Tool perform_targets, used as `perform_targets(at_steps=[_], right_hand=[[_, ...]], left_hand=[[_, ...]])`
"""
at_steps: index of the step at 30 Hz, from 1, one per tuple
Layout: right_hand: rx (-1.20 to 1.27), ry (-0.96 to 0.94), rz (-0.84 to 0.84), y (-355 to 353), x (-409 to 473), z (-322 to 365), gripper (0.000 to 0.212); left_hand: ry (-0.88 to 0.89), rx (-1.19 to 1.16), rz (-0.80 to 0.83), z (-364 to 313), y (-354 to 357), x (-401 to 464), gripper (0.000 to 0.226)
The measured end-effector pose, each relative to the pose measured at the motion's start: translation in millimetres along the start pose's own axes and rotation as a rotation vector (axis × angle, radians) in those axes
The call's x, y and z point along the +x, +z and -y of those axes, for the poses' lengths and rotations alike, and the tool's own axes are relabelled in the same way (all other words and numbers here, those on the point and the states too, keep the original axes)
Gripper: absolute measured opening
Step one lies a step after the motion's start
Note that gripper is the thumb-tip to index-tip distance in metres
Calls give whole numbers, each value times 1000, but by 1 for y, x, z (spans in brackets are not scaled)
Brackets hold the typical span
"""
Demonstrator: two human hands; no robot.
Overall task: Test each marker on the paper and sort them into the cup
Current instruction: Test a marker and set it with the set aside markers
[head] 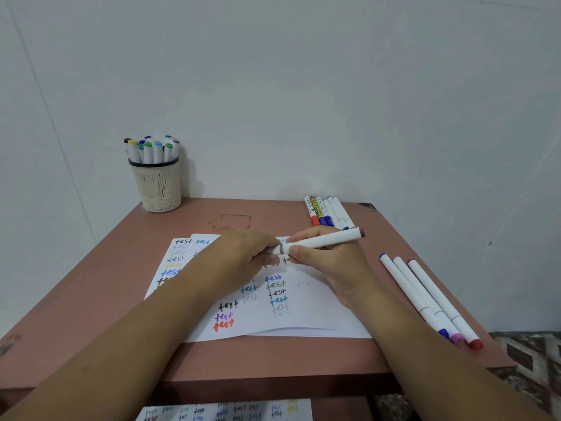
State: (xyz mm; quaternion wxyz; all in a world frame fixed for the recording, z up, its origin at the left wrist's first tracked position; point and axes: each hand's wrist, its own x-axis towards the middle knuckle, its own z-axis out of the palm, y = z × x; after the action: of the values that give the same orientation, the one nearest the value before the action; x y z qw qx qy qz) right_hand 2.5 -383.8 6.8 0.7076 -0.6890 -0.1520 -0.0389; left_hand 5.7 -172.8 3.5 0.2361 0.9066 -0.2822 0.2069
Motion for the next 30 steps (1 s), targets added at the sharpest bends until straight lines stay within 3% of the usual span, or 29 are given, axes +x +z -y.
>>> perform_targets(at_steps=[6,11,15,17,21,27,30], right_hand=[[8,5,23,0,-1,0,13],[-12,21,38,2,-1,-2,14],[-52,71,26,3,2,-5,15],[-66,73,7,2,4,-6,19],[38,40,-134,-2,5,0,37],[79,-29,-315,-6,-6,19,17],[197,-62,-308,-12,-25,48,15]], left_hand=[[112,30,-105,0,5,-3,14],[71,48,-117,1,7,-2,10],[-179,72,112,-11,1,4,19],[-287,72,227,-14,-2,3,38],[-305,151,344,-18,-10,0,80],[-332,260,496,-39,-23,3,61],[-365,215,465,-45,-23,4,74]])
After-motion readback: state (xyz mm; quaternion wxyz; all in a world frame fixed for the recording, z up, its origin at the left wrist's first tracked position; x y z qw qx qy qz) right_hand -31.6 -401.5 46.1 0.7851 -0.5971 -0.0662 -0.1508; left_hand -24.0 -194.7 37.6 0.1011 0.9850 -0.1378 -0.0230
